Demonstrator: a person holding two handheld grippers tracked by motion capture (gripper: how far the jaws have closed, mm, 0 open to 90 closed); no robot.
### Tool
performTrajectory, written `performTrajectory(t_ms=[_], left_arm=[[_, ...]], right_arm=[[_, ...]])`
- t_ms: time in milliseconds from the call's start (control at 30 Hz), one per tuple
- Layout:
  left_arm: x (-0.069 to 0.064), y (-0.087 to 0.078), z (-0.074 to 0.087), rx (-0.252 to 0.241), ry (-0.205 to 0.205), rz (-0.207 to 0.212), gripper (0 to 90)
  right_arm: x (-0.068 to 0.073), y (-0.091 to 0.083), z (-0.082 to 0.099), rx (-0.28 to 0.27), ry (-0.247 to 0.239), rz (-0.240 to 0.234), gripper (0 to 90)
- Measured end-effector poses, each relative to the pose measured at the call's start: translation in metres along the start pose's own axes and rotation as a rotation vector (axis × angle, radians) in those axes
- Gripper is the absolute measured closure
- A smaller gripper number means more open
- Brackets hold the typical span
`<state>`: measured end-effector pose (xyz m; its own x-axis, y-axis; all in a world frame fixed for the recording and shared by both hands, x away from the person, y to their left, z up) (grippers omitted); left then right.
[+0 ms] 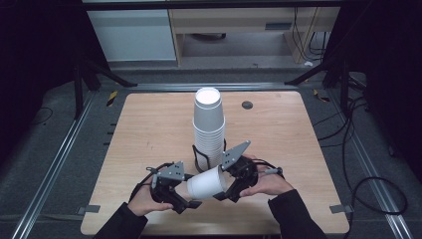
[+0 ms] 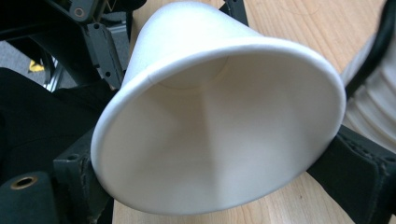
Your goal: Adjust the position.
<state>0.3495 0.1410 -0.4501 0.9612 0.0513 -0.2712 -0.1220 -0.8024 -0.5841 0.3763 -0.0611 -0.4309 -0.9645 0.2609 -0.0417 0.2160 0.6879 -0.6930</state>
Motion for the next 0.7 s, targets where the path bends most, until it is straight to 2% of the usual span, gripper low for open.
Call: performTrajectory(t_ms=[200, 267, 533, 700], left_arm=[[0.000, 0.002, 0.000, 0.017, 0.005, -0.003, 13.3], [-0.001, 0.004, 0.000, 0.035, 0.011, -0.005, 13.8], [-0.001, 0.007, 0.001, 0.058, 0.004, -0.006, 16.2], [0.000, 0.007, 0.002, 0.063, 0.002, -0.017, 20.8]], right_arm=[[0.004, 0.009, -0.006, 0.032, -0.030, -0.014, 8.7], [0.005, 0.011, -0.008, 0.036, -0.030, -0.017, 8.7], [0.008, 0.015, -0.009, 0.062, -0.036, -0.021, 8.7], [0.008, 0.016, -0.010, 0.064, -0.041, -0.020, 8.6]])
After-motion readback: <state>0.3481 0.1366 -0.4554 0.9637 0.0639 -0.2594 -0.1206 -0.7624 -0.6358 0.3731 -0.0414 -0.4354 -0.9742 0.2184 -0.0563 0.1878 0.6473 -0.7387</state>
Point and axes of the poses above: each handheld gripper's, and its own axes: y roughly forward along the jaws, z roughly out of its underside, x roughly to its left, the point moved 3 cm from there along y, roughly forward along the jaws, and after that the axes turned 13 degrees about z, right-handed, at the moved point
